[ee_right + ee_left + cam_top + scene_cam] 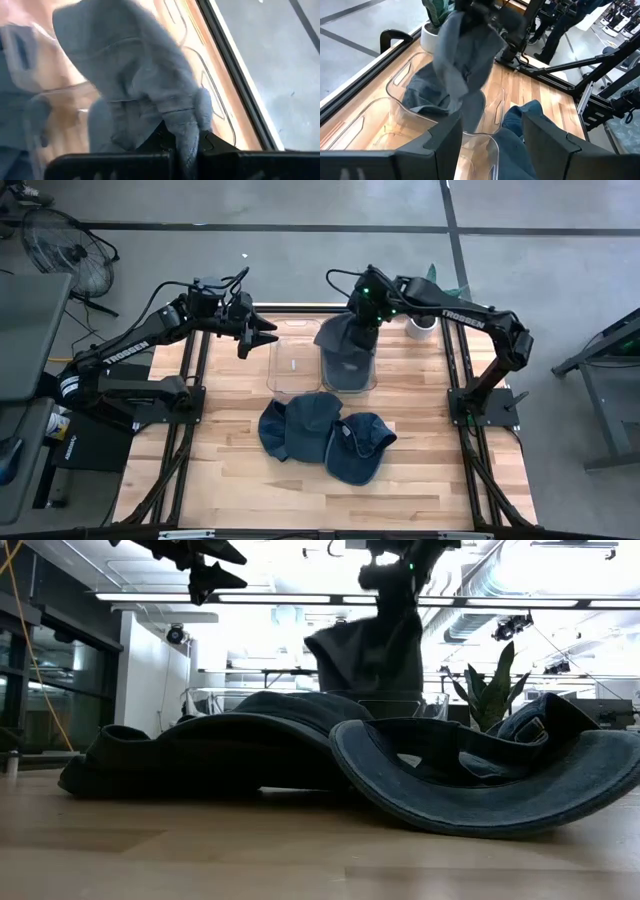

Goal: Pick & Place hat
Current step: Put the gray cap into the right transparent bin

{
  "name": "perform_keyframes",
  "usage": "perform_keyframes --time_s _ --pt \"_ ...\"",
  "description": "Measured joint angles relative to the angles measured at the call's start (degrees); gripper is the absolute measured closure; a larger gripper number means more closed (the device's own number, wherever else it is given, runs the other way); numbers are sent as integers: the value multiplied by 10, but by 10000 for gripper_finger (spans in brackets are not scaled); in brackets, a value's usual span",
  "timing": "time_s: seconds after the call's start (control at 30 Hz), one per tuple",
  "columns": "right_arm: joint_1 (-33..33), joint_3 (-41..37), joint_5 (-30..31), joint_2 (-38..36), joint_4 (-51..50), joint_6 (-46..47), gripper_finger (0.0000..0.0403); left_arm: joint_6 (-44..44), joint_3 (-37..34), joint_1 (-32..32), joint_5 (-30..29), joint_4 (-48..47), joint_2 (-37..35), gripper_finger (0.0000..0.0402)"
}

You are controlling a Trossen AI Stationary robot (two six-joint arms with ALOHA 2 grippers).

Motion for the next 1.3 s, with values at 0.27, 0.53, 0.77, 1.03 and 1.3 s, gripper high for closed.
perform_keyframes --time_s 0.27,0.53,0.77,1.03,1.3 --pt "44 36 -54 0 -22 2 403 0 0 0 0 0 0 202" --pt "82 37 -62 0 -53 62 403 0 0 0 1 -8 0 202" --pt "98 37 -71 0 -60 95 403 0 0 0 1 -17 0 202" --pt "89 35 -93 0 -76 170 403 4 0 0 1 -17 0 202" --pt "78 35 -130 0 -76 207 403 4 0 0 2 -17 0 202"
